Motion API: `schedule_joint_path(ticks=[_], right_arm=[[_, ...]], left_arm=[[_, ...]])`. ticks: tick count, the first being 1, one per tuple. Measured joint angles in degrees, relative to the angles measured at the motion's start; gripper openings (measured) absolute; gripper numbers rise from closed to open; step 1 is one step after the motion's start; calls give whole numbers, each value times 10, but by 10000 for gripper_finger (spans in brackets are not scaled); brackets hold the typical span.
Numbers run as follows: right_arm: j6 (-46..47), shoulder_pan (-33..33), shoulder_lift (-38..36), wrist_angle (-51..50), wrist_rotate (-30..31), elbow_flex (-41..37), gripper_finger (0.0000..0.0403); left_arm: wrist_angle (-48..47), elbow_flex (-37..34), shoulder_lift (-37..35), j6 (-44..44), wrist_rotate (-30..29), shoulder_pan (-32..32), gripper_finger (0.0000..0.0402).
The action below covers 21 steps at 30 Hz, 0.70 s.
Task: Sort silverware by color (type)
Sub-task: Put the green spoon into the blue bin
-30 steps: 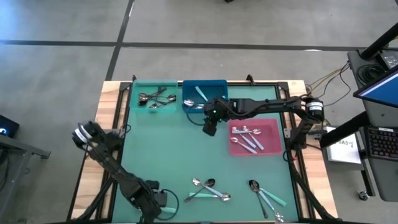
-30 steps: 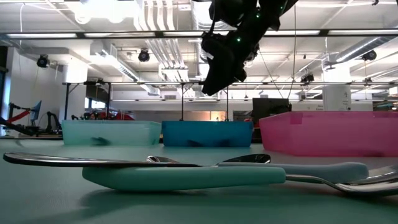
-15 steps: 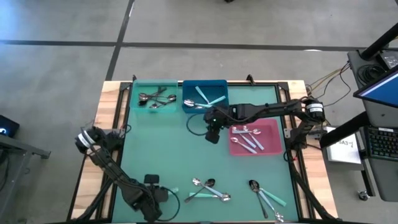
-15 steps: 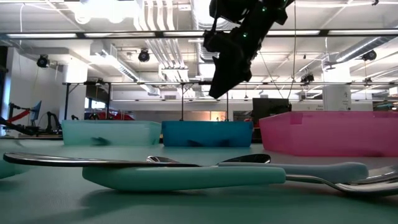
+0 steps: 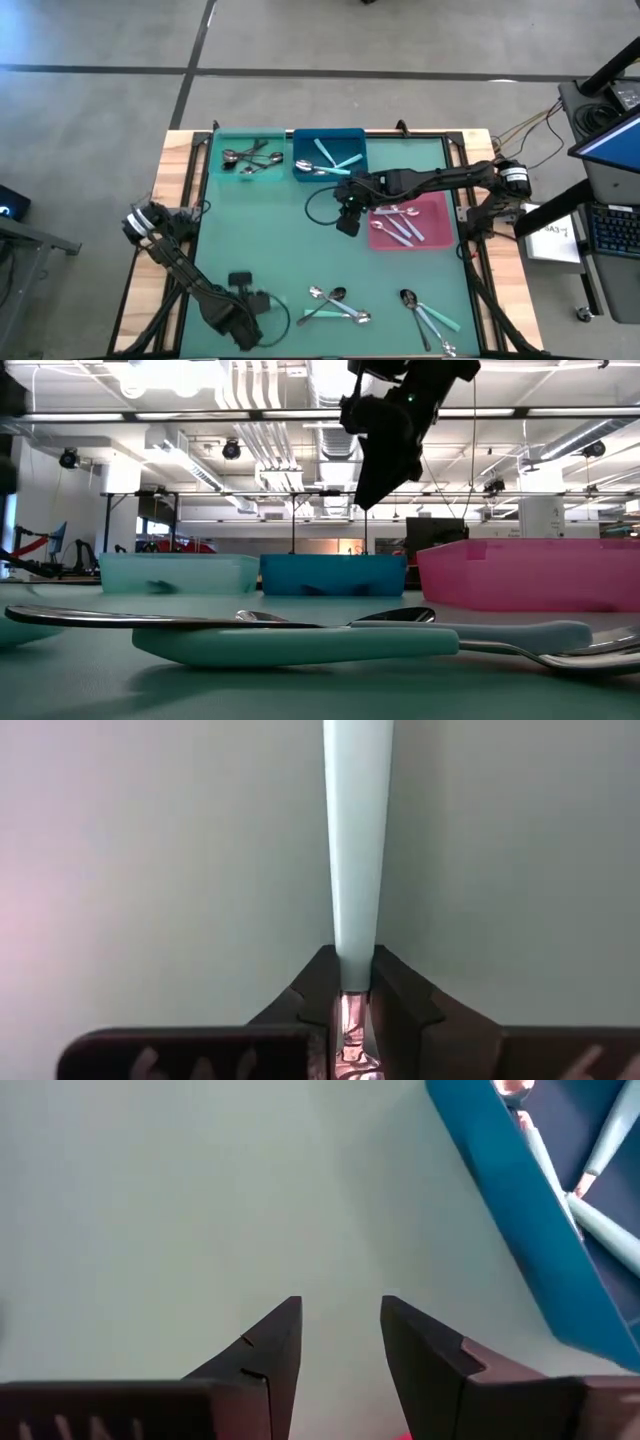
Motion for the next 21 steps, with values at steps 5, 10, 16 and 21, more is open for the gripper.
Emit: schedule_joint_path(ticks=[5,10,16,21], right_arm=[[5,0,-21,-36,-47,0,124],[5,0,-70,-65,-46,-1,118],[-1,0,-128,-15,-23,-33,117],[0,0,-152,143,-23,-107,116]], left_arm=[[-114,0,-60,-84,-109,13,21],[-156,-12,-152,-132,-255,34,21],[-146,-23,-255,-133,-464,82,21],[-107,-26,-298,-92,-599,136,21]])
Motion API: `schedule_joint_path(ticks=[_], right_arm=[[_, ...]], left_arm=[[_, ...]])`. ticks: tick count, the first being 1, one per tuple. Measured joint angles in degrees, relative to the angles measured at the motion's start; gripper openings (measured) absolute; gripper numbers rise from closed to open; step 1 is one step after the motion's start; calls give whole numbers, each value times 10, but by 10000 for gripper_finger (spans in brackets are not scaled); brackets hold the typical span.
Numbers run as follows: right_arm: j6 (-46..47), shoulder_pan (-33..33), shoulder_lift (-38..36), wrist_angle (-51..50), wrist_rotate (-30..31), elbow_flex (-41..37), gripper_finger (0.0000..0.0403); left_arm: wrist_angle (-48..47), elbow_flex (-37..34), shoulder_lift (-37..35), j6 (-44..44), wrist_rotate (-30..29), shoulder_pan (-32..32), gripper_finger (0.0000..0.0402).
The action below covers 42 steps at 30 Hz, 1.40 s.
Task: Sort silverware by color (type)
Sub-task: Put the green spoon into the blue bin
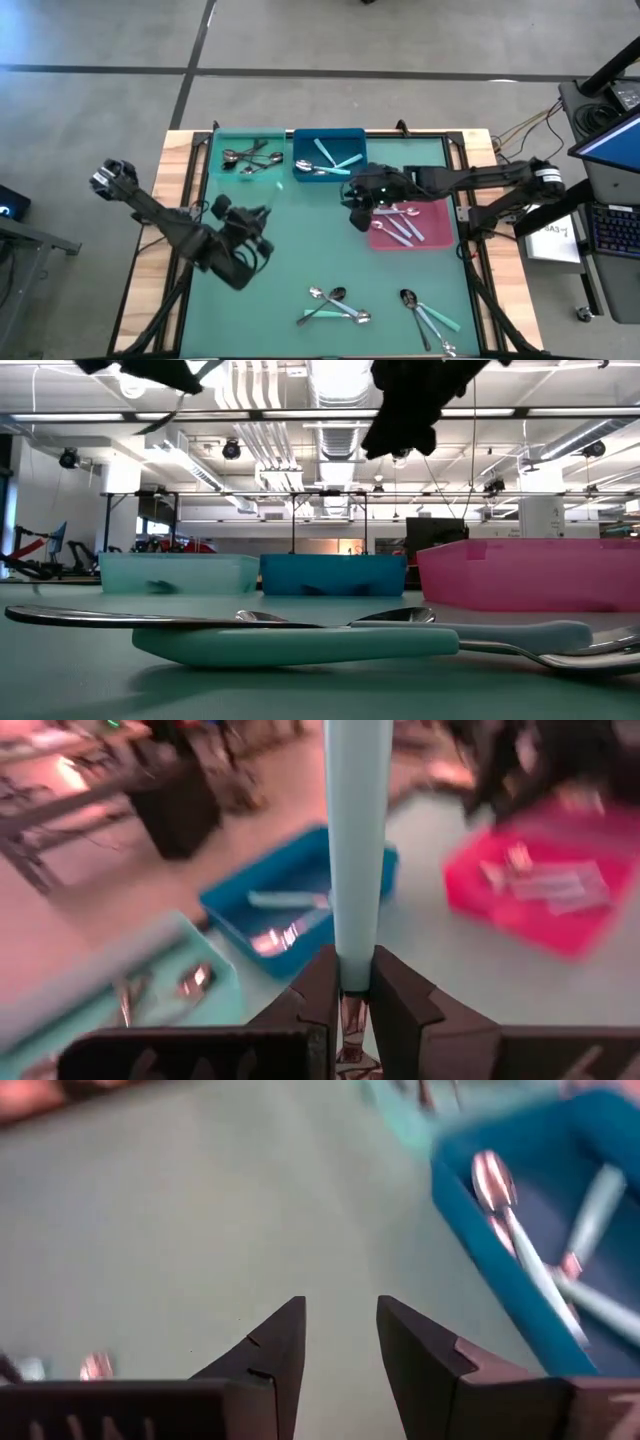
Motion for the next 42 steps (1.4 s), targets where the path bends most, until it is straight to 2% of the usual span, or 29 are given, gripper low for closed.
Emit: schedule_joint_path(ticks=[6,10,13,18,20,25,34,42], right_arm=[[-24,0,4,338,-8,-95,110],[-27,-2,37,525,-73,-127,111],[-30,-5,63,592,-121,-129,117],[-36,-15,101,614,-124,-100,134],[-38,-19,111,613,-125,-86,141],[-35,-22,127,614,-182,-51,153],[-54,-29,128,580,-185,-16,149],[-60,-31,126,517,-177,-14,139]], left_arm=[[110,0,-10,56,-15,56,22],[184,0,0,103,-4,88,26],[235,1,6,142,19,111,23],[323,1,23,226,66,125,22],[346,1,31,250,68,128,22],[346,1,35,247,65,133,22],[374,1,35,254,61,133,22],[366,1,35,261,23,132,22]])
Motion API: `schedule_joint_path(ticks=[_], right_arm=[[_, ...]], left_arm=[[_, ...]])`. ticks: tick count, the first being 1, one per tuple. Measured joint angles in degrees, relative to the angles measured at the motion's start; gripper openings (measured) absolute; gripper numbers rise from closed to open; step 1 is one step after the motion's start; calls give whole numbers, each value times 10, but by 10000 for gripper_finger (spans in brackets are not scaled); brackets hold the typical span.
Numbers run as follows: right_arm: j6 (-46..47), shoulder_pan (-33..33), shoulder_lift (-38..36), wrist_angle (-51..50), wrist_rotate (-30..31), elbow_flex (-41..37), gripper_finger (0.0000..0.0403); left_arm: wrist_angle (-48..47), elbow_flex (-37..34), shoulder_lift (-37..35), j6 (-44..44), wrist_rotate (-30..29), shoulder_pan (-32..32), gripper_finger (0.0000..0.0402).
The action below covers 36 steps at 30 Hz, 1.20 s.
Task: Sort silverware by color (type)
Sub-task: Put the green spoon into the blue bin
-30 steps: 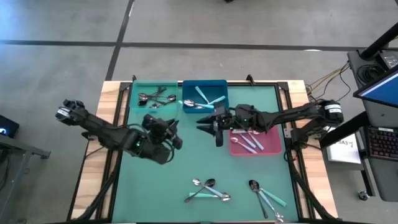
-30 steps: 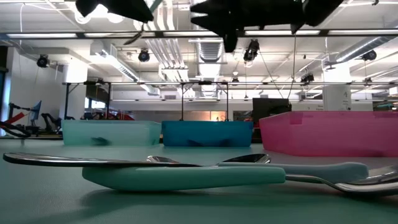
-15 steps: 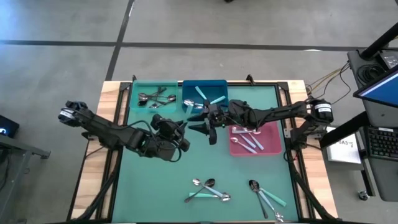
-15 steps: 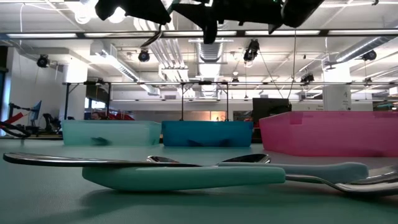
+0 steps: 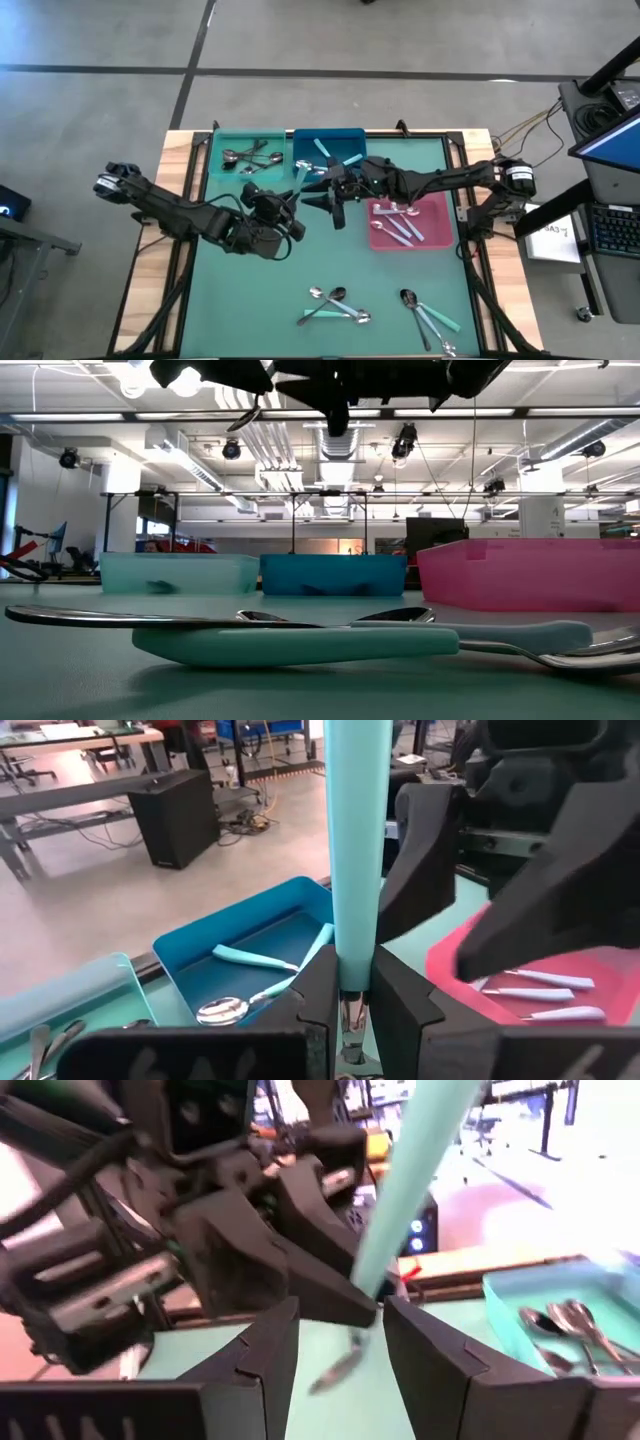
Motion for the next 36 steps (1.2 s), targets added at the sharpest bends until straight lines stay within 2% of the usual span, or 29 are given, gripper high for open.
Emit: schedule_joint_path(ticks=[8,12,19,23,27,36], right_arm=[[-25,-1,-3,24,3,-1,140],[-43,0,-3,28,44,3,137],[-47,-1,-3,19,49,21,132],[-46,-1,-3,7,51,21,103],[-42,0,-3,9,49,21,46],[-84,-3,-4,0,52,31,38]], left_arm=[[5,-1,2,-2,20,0,22],[25,-1,18,-1,40,0,22],[46,-2,40,10,42,10,22],[46,-2,32,19,19,9,23],[50,-2,28,36,18,10,23],[52,-2,28,40,5,11,48]])
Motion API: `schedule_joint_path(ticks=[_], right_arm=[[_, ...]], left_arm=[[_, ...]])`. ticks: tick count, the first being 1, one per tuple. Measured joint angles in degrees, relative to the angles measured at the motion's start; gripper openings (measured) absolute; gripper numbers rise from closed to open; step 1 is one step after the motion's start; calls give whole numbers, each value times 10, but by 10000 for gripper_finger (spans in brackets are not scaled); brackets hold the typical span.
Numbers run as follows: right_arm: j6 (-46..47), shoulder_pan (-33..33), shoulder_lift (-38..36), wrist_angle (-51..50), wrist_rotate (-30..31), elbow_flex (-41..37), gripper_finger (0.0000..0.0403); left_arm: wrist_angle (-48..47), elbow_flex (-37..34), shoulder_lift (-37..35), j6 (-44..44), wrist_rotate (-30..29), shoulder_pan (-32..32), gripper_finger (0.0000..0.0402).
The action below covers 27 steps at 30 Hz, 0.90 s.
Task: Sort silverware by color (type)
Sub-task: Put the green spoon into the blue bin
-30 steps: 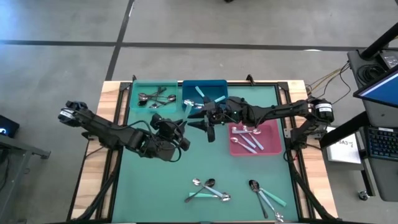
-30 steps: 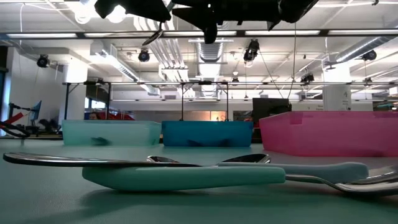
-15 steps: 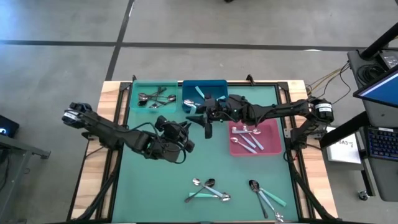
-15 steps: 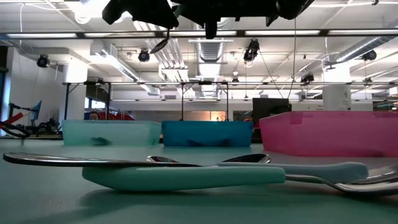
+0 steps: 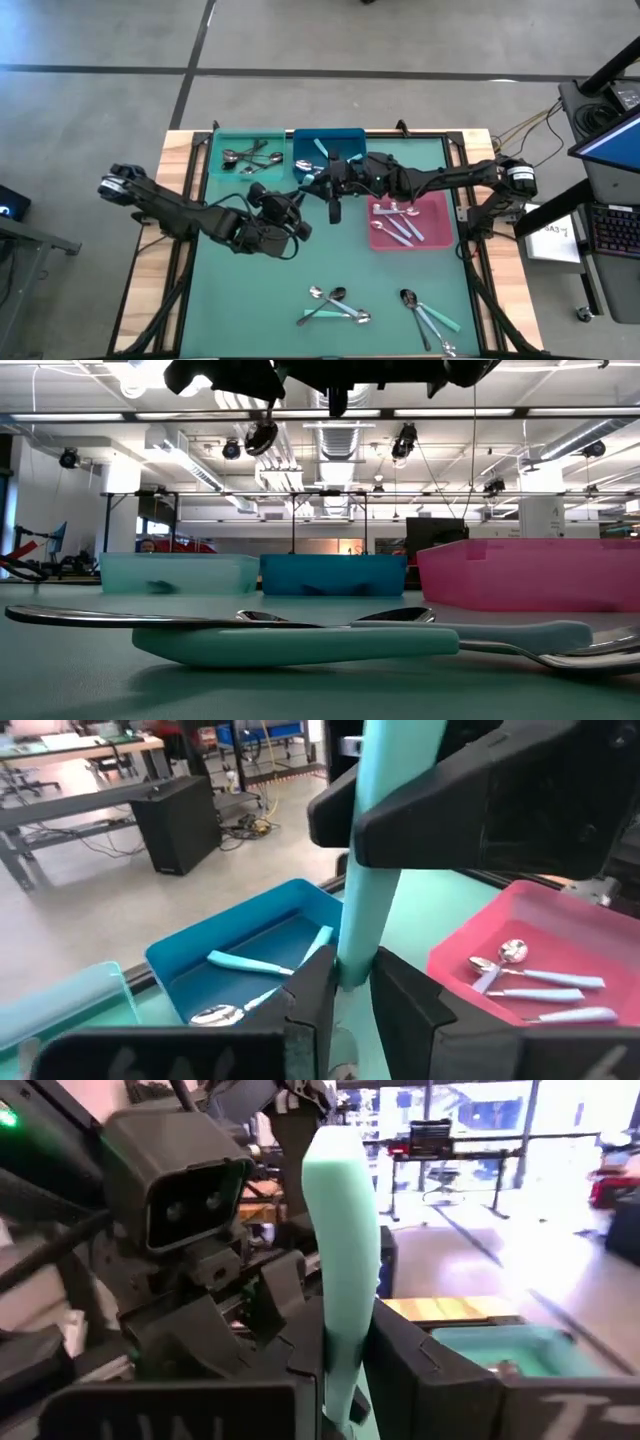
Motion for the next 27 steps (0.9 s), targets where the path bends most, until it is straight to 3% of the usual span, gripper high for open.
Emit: schedule_joint_path(ticks=[10,19,24,27], right_arm=[[-158,-82,-6,-197,226,41,37],[-143,-202,90,-246,245,35,36],[-122,-220,153,-262,248,41,36],[-115,-216,157,-286,244,46,69]], left_arm=[[-11,19,-11,40,-1,0,85],[-11,20,-11,43,1,0,87],[-12,20,-11,44,1,0,88],[-20,20,-11,44,1,0,88]])
